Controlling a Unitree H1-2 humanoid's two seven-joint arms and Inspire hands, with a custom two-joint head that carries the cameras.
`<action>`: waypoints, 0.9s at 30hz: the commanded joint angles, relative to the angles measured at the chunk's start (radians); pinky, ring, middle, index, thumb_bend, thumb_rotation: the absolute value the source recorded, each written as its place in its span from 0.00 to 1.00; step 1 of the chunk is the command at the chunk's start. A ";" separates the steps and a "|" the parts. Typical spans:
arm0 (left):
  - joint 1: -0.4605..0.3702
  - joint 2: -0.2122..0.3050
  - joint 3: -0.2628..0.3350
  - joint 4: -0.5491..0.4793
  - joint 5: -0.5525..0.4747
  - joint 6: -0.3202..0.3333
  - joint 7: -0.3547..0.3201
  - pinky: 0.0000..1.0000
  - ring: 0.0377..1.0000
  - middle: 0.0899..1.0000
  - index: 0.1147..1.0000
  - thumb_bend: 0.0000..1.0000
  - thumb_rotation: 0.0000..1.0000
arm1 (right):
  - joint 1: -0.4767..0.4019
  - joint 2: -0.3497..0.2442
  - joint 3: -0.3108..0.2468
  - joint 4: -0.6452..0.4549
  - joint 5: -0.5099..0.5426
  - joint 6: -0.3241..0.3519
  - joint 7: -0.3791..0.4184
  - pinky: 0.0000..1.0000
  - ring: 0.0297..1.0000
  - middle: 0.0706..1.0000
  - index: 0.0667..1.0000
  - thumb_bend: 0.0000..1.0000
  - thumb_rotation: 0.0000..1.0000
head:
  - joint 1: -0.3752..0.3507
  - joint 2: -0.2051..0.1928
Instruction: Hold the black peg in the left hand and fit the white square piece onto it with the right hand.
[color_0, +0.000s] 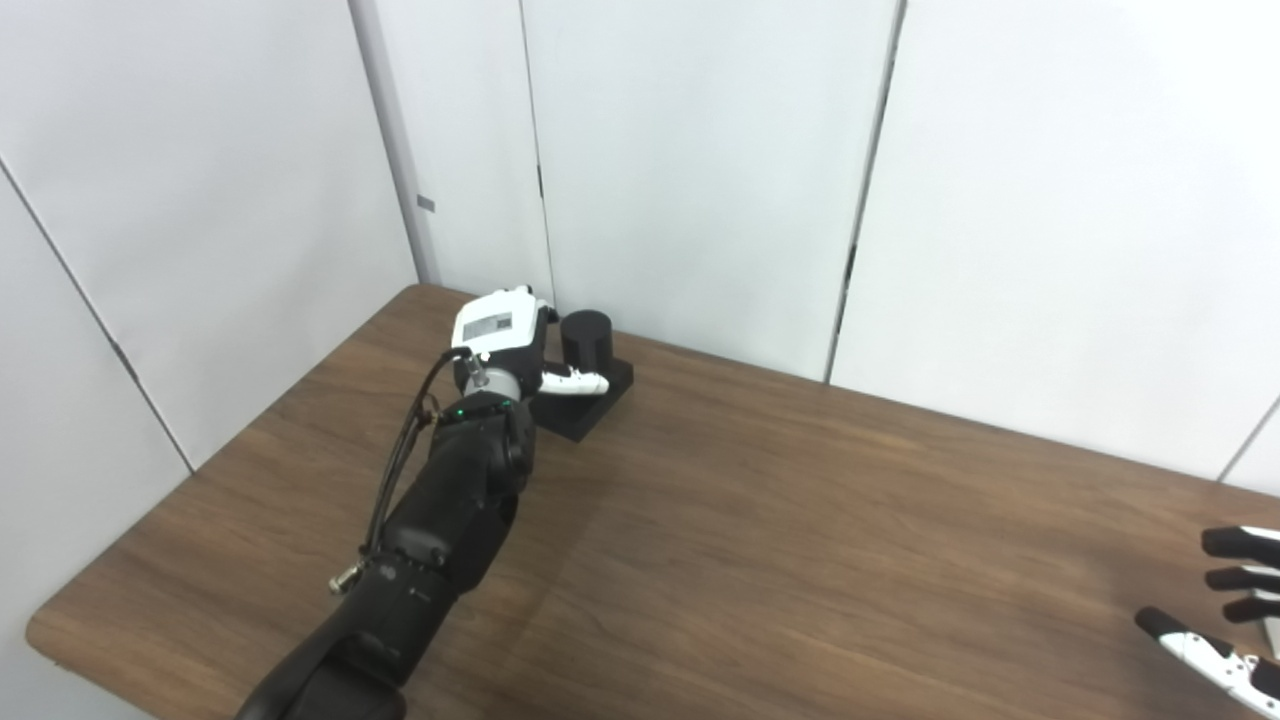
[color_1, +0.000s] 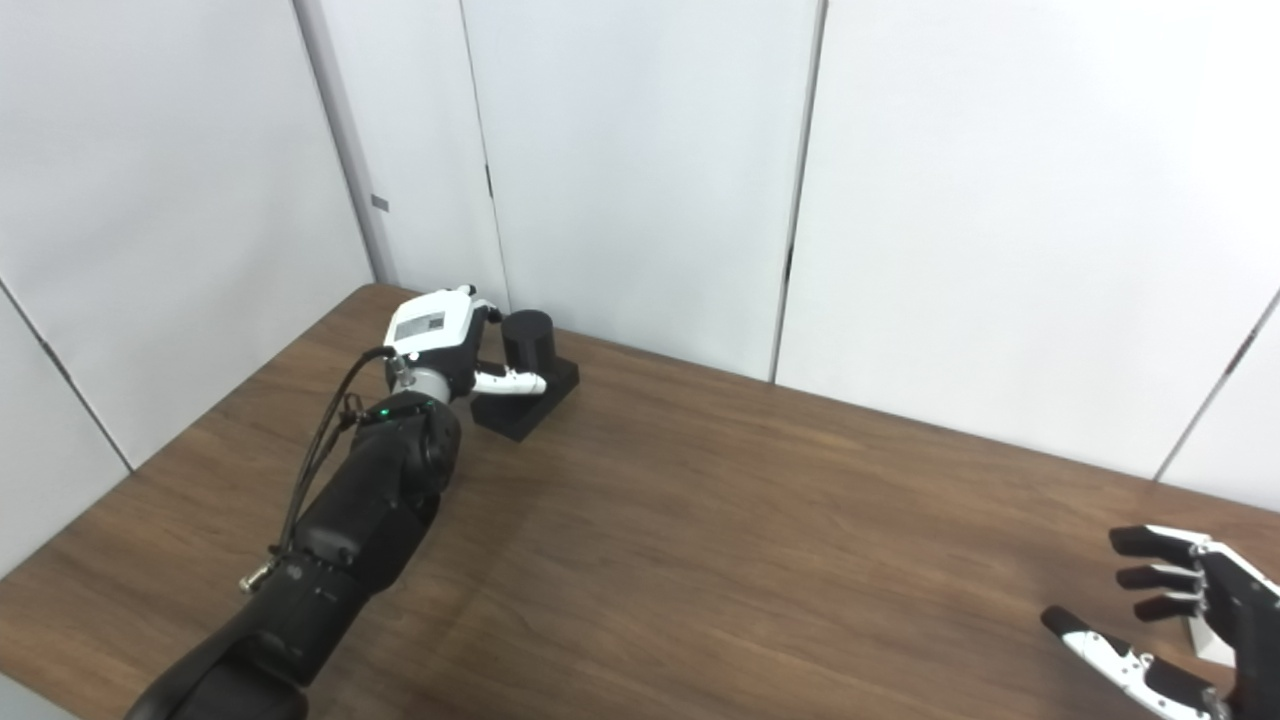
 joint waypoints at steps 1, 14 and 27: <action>-0.060 0.018 0.004 0.004 0.030 0.004 0.024 0.92 0.99 0.98 0.76 1.00 0.62 | -0.019 -0.010 -0.004 -0.038 -0.010 -0.008 -0.003 0.47 0.56 0.62 0.57 0.60 0.00 | -0.002 0.001; -0.052 -0.011 0.019 0.040 0.057 0.004 0.023 0.93 1.00 1.00 0.81 1.00 0.61 | -0.015 -0.014 -0.011 -0.057 -0.006 0.000 0.005 0.45 0.55 0.61 0.56 0.60 0.00 | -0.003 0.016; -0.027 -0.032 0.016 0.075 0.037 0.004 0.043 0.94 1.00 1.00 0.84 1.00 0.63 | -0.010 -0.022 -0.015 -0.062 0.000 0.007 0.011 0.46 0.55 0.62 0.57 0.60 0.00 | -0.002 0.029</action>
